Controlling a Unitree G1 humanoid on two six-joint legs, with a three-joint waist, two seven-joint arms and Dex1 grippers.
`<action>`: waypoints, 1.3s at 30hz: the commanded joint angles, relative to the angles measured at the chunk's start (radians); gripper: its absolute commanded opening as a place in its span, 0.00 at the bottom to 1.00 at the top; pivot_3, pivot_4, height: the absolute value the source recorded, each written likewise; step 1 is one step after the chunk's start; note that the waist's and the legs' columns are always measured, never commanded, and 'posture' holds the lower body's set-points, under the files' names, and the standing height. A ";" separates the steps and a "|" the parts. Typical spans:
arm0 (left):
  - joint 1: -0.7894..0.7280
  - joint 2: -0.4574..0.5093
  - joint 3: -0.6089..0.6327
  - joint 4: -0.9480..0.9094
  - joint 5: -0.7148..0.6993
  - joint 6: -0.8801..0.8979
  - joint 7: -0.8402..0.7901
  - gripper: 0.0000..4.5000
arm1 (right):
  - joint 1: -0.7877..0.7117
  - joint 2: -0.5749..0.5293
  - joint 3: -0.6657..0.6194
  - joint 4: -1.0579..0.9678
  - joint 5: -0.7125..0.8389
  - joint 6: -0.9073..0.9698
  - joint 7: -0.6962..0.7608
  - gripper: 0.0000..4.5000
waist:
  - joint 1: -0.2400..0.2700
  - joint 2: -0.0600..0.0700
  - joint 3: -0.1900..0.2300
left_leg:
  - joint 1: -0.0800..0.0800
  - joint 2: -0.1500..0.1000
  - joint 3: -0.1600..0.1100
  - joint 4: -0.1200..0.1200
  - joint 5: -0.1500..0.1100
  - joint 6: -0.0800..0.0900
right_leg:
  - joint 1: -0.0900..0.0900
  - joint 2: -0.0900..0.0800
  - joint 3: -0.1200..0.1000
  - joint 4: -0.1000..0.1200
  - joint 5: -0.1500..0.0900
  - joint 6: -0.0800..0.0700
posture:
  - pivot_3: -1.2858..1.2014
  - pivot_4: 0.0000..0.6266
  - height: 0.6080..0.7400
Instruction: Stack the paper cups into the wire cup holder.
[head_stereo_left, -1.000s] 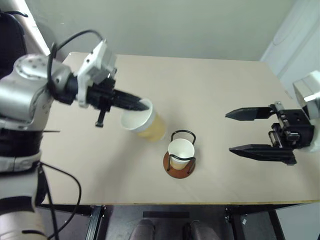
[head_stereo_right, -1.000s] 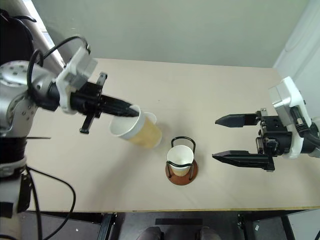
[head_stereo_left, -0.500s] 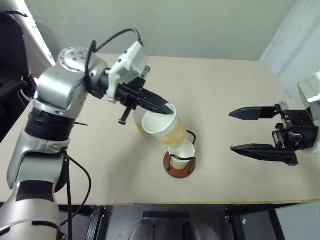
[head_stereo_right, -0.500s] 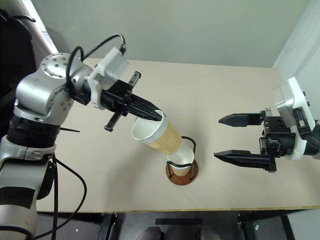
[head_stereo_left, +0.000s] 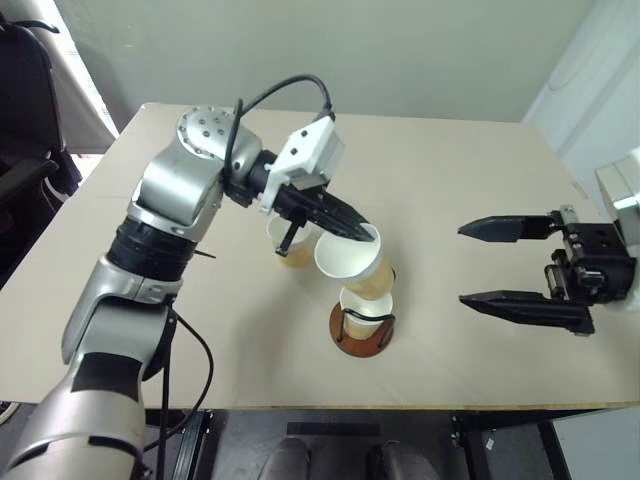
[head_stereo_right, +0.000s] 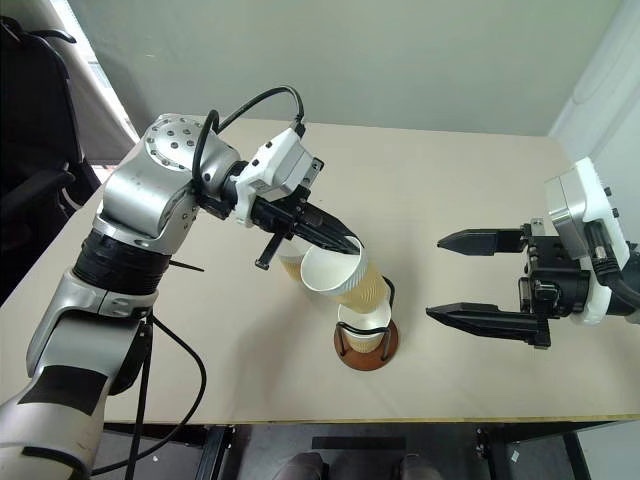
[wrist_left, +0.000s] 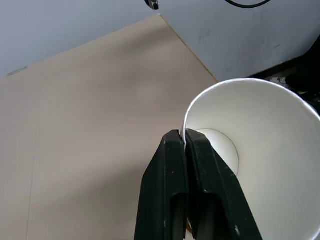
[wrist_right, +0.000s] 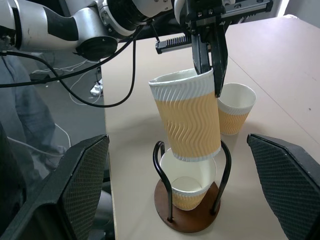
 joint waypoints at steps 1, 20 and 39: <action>0.003 0.022 -0.026 -0.057 -0.010 -0.010 -0.040 0.01 | 0.001 -0.008 -0.031 -0.012 0.022 -0.016 -0.018 1.00 | 0.000 0.000 0.000 | 0.000 0.000 0.001 0.000 0.000 0.000 | 0.000 0.000 0.000 0.000 0.000 0.000 | 0.52 0.24 1.00; 0.039 0.015 -0.087 -0.057 0.119 -0.099 -0.039 0.22 | 0.020 -0.014 -0.042 -0.035 0.040 -0.021 -0.055 1.00 | 0.001 0.000 0.000 | -0.001 0.000 0.002 0.005 -0.003 0.005 | 0.000 -0.001 0.003 0.000 0.000 0.002 | 0.52 0.24 1.00; 0.048 -0.036 0.001 -0.049 0.131 -0.050 0.018 0.99 | 0.002 -0.015 0.001 -0.012 0.012 -0.048 -0.032 1.00 | 0.001 0.000 0.000 | -0.002 -0.001 0.003 0.009 -0.004 0.006 | 0.000 -0.002 0.004 0.000 0.001 0.004 | 0.52 0.24 1.00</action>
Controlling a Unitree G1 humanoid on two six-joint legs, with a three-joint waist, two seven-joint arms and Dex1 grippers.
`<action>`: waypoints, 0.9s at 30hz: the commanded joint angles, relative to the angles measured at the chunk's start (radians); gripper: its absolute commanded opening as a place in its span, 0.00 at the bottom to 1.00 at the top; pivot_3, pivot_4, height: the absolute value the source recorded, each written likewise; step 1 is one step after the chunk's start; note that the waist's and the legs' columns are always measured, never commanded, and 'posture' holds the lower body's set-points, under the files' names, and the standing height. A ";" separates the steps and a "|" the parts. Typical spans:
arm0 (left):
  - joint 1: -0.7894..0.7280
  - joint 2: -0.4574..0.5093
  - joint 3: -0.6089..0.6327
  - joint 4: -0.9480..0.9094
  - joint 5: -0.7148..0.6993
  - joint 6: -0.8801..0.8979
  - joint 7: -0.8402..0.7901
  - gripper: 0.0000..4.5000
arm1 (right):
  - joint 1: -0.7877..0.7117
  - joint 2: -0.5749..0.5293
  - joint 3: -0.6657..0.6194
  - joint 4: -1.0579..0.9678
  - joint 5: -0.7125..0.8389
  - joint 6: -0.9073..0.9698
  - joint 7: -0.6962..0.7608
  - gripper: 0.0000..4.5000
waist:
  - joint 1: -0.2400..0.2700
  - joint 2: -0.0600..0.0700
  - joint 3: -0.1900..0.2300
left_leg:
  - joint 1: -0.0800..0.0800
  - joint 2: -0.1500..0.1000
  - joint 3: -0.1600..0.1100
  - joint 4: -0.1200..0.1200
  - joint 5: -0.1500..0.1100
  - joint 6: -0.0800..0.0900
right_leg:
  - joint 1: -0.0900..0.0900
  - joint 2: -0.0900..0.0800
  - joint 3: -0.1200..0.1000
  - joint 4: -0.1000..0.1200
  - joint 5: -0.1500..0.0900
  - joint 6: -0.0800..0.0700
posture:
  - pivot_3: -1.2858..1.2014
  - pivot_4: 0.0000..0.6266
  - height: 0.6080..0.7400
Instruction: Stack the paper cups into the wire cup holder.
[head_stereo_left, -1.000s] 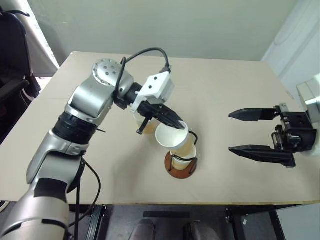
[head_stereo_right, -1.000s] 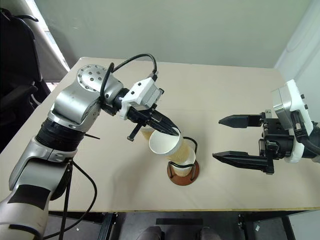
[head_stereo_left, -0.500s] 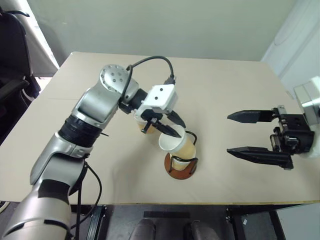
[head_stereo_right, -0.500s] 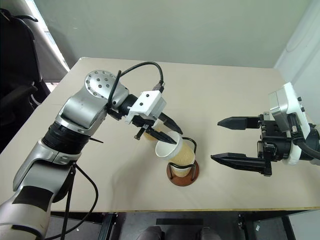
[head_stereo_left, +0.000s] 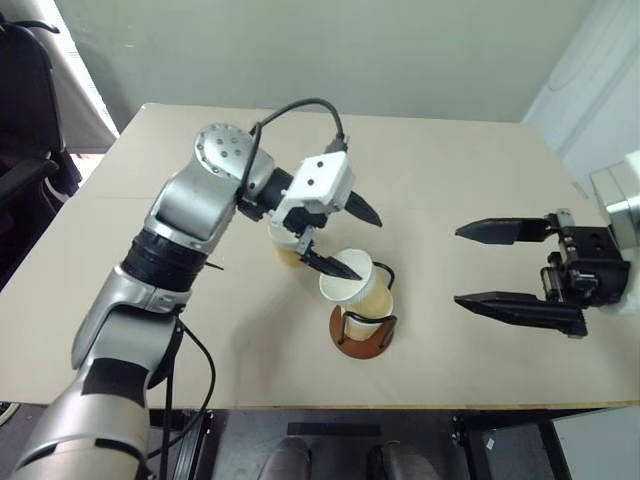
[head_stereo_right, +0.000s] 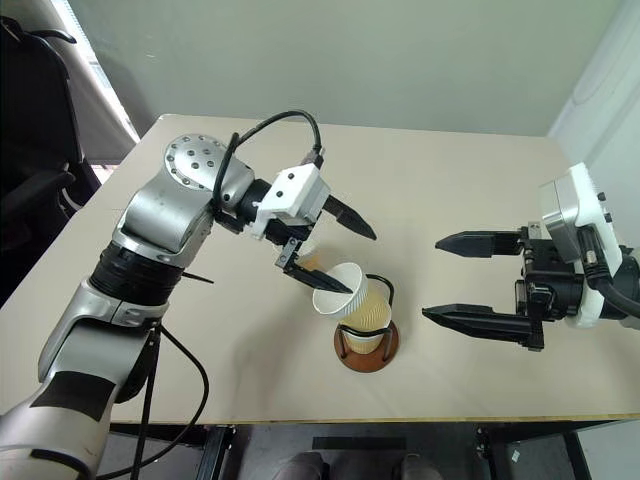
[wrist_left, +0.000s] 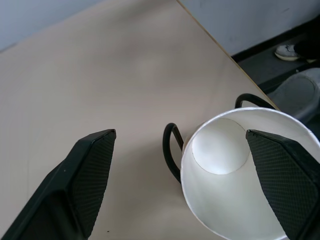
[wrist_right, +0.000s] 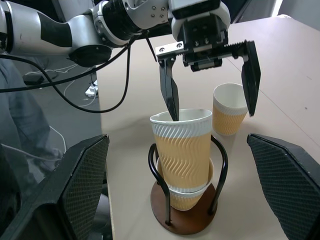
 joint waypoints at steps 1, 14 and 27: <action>0.009 -0.011 0.022 -0.034 0.002 0.005 0.011 0.99 | -0.028 -0.012 -0.002 0.004 -0.003 -0.028 0.009 1.00 | 0.000 0.000 0.000 | 0.000 0.000 0.000 0.000 0.000 0.000 | 0.000 0.000 0.000 0.000 0.000 0.000 | 0.52 0.24 1.00; 0.034 -0.079 0.025 -0.032 0.054 -0.002 0.105 0.99 | -0.024 -0.005 0.018 -0.006 -0.012 -0.036 0.002 1.00 | 0.001 0.000 0.000 | 0.000 -0.002 0.001 0.002 -0.001 0.001 | 0.000 -0.001 0.002 0.000 0.001 0.002 | 0.52 0.24 1.00; -0.052 0.003 0.147 0.179 0.083 0.012 0.171 0.99 | -0.025 -0.013 0.021 -0.007 -0.009 -0.032 0.008 1.00 | 0.001 0.000 0.000 | 0.000 -0.002 0.001 0.002 -0.001 0.002 | -0.001 -0.001 0.004 0.000 0.001 0.003 | 0.52 0.24 1.00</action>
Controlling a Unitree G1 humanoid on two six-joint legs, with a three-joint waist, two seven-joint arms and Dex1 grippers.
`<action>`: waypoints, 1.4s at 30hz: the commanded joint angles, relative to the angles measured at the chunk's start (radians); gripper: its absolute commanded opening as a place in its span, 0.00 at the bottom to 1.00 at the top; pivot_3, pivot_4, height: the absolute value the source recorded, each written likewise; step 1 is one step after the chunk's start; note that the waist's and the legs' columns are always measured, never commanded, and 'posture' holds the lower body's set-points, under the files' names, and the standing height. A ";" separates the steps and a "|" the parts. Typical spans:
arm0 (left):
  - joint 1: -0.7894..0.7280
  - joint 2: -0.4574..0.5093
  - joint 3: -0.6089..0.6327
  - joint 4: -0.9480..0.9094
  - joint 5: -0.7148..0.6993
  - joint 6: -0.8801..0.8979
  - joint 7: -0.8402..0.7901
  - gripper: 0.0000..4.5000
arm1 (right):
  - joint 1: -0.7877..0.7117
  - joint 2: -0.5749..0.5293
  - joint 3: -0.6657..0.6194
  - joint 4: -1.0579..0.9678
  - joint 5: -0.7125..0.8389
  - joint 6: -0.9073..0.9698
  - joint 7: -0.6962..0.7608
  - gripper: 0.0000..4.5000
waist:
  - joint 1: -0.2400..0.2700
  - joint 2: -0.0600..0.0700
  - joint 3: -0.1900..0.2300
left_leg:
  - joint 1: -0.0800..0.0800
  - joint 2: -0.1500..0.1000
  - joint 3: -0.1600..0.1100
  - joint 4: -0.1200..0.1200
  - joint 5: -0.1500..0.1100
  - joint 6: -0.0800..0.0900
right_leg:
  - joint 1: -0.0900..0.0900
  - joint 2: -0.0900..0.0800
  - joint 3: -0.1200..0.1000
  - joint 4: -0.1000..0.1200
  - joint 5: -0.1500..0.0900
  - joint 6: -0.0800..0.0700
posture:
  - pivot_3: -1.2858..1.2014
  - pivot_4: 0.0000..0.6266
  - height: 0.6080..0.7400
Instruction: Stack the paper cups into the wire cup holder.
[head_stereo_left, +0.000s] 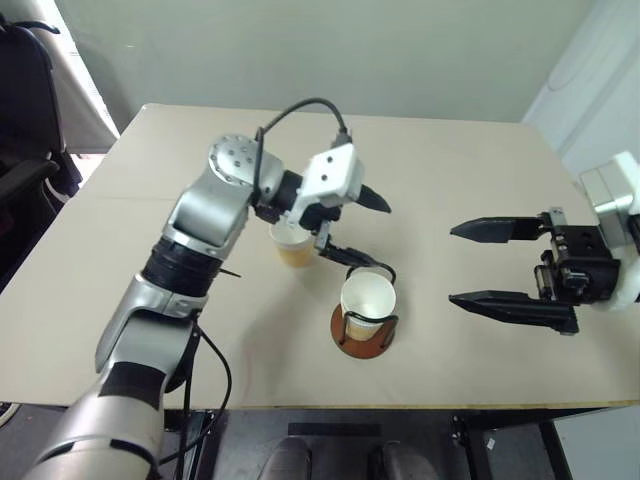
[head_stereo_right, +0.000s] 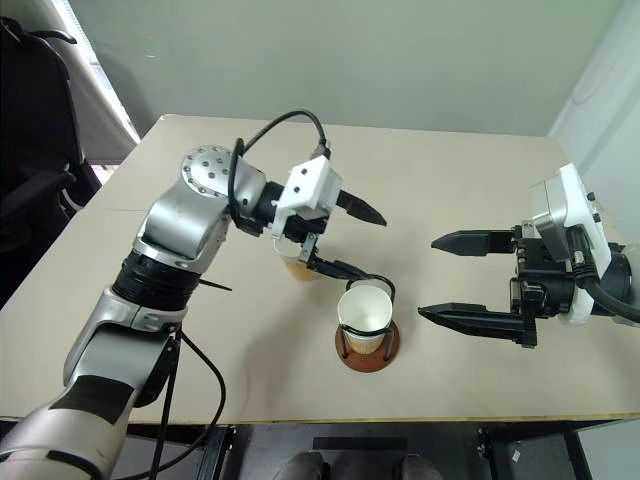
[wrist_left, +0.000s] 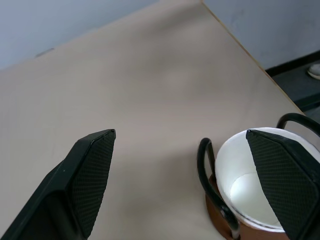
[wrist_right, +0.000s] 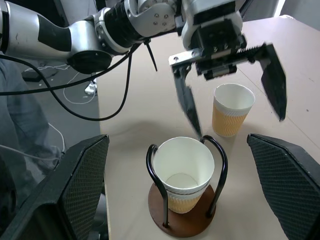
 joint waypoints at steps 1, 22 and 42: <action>-0.083 0.101 0.074 0.199 0.082 -0.059 0.067 0.99 | 0.000 -0.018 -0.025 -0.010 0.012 -0.006 0.010 1.00 | 0.000 0.000 0.000 | 0.000 0.000 0.000 0.000 0.000 0.000 | 0.000 0.000 0.000 0.000 0.000 0.000 | 0.52 0.24 1.00; -0.128 0.033 0.025 0.740 0.350 -0.333 0.211 0.99 | -0.004 -0.019 0.001 0.003 -0.065 -0.026 0.041 1.00 | 0.004 0.000 0.000 | -0.008 -0.004 0.003 0.002 -0.002 0.004 | -0.009 -0.001 0.010 -0.001 0.001 0.008 | 0.52 0.24 1.00; -0.137 0.052 0.079 0.650 0.314 -0.272 0.061 0.00 | 0.001 -0.026 -0.017 0.005 -0.061 -0.024 0.041 1.00 | 0.003 0.000 0.000 | -0.008 -0.005 0.004 0.003 -0.001 0.005 | -0.010 -0.001 0.011 -0.002 0.001 0.009 | 0.52 0.24 1.00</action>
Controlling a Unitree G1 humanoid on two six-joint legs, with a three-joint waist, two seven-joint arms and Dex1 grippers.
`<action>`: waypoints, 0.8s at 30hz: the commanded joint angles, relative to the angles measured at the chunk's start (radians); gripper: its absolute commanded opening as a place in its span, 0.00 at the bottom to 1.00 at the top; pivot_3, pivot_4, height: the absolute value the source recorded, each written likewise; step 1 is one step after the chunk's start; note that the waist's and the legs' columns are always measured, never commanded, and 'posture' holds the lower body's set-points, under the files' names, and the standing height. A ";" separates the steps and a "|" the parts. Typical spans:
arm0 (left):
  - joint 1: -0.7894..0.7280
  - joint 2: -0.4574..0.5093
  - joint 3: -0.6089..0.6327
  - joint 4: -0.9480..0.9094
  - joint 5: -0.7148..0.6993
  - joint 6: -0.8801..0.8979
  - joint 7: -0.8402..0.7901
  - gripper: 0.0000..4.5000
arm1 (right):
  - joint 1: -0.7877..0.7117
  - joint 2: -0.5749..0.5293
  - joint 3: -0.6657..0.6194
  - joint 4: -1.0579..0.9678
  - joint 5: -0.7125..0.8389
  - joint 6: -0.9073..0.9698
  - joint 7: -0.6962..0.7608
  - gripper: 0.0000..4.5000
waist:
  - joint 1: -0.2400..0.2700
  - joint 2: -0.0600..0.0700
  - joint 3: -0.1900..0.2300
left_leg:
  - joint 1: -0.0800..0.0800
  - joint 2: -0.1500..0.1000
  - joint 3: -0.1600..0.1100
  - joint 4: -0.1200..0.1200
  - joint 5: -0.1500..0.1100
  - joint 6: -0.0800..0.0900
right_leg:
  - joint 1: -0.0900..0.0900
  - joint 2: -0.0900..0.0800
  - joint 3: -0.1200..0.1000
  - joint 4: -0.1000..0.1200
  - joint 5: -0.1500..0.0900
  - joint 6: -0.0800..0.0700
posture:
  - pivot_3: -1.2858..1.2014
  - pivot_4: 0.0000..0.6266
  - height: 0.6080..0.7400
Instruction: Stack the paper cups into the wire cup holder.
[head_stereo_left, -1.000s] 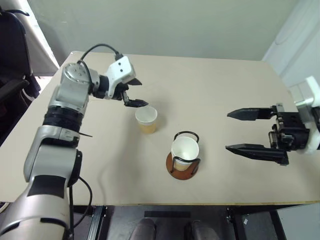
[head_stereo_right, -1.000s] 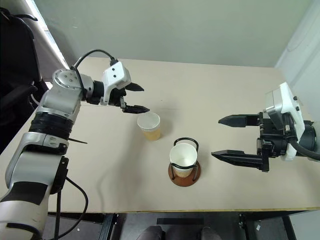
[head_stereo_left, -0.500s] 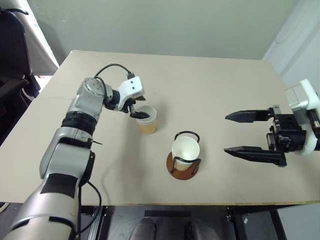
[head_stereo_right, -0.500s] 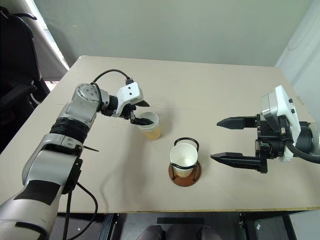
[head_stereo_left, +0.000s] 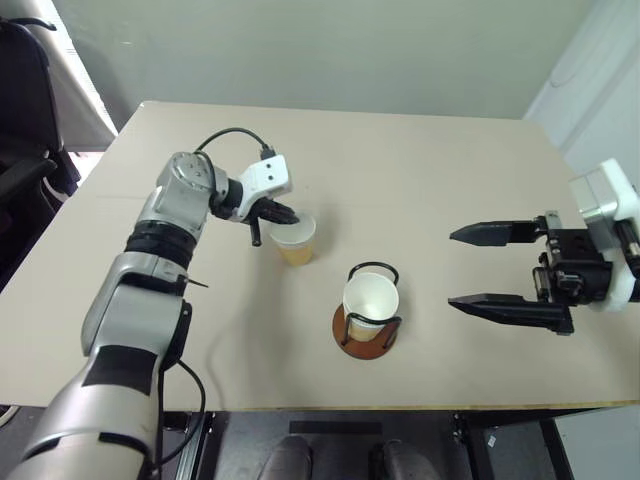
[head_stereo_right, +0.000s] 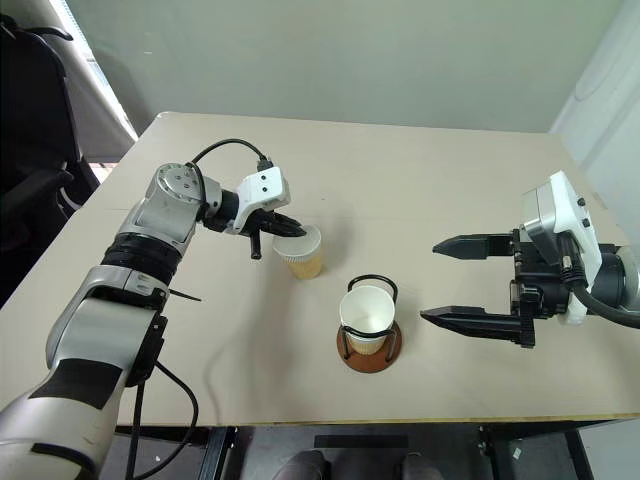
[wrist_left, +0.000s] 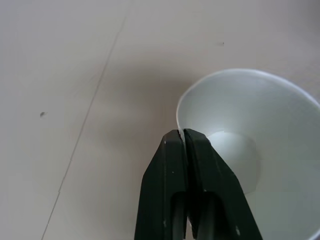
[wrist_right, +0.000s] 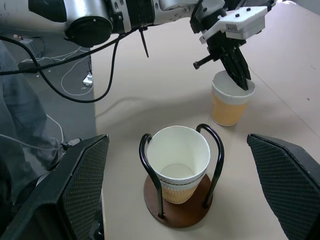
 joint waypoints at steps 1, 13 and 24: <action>-0.048 0.027 0.074 -0.108 -0.095 0.068 -0.095 0.00 | -0.005 -0.019 -0.050 -0.001 0.005 -0.009 0.004 1.00 | 0.000 0.000 0.000 | 0.000 0.000 0.000 0.000 0.000 0.000 | 0.000 0.000 0.000 0.000 0.000 0.000 | 0.52 0.24 1.00; -0.119 0.045 0.068 -0.647 -0.609 0.430 -0.295 0.00 | -0.001 -0.028 -0.073 0.013 0.000 -0.006 0.021 1.00 | 0.001 0.000 0.000 | -0.001 0.000 0.001 0.000 0.000 0.001 | 0.000 -0.001 0.001 0.000 0.001 0.001 | 0.52 0.24 1.00; -0.070 0.072 -0.129 -0.800 -0.698 0.368 -0.295 0.00 | 0.048 -0.032 -0.124 -0.018 0.017 0.006 0.000 1.00 | -0.001 0.000 0.000 | 0.000 0.000 0.002 0.004 0.000 0.002 | 0.000 -0.001 0.002 0.002 0.001 0.002 | 0.52 0.24 1.00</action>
